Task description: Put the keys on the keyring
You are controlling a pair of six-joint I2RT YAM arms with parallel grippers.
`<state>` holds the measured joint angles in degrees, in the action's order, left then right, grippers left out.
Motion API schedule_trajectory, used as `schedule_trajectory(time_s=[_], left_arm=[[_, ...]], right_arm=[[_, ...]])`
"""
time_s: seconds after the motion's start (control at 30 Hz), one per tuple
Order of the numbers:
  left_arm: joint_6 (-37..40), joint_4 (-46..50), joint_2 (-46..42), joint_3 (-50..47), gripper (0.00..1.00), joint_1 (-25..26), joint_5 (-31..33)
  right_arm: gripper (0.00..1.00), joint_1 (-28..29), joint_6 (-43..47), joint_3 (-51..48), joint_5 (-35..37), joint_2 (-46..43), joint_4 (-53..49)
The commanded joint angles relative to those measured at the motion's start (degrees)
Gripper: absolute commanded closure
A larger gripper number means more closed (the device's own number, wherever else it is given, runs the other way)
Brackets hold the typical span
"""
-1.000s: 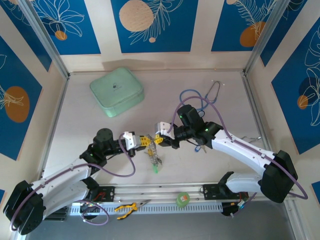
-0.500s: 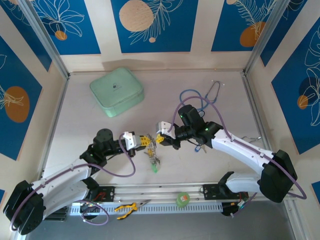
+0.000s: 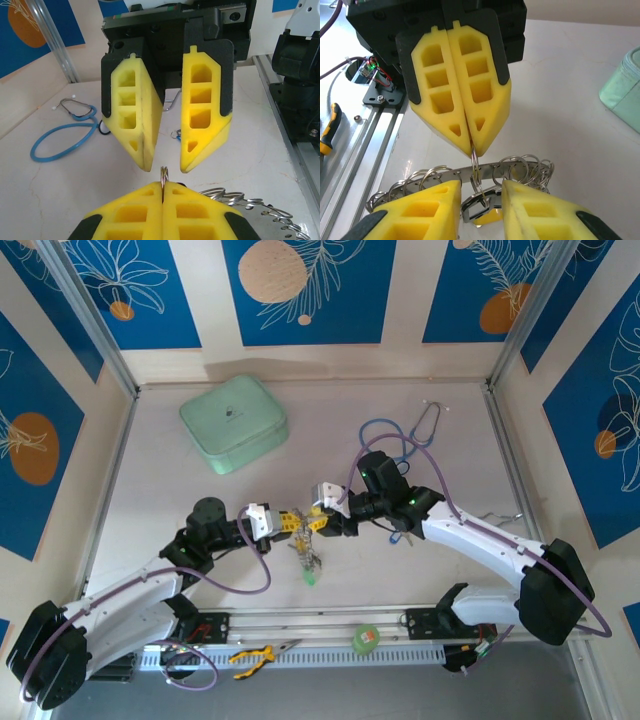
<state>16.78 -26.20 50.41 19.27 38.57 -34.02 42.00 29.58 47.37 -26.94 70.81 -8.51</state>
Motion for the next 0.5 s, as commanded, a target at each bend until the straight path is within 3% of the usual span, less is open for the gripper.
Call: schedule_trajectory(time_s=[0.0,0.27,0.47], left_arm=[[-0.08,-4.11,-0.17,0.29,1.00,0.63,-0.63],[0.18,-4.80,0.12,0.33,1.00,0.63,-0.41],[0.45,-4.33,-0.27,0.42,1.00,0.58,-0.09]], right_arm=[[0.75,0.45,-1.11,-0.57,-2.58,1.19,2.32],[0.78,0.80,-0.78,0.74,-2.06,3.33,2.74],[0.96,0.46,0.20,2.27,-1.68,3.77,1.08]])
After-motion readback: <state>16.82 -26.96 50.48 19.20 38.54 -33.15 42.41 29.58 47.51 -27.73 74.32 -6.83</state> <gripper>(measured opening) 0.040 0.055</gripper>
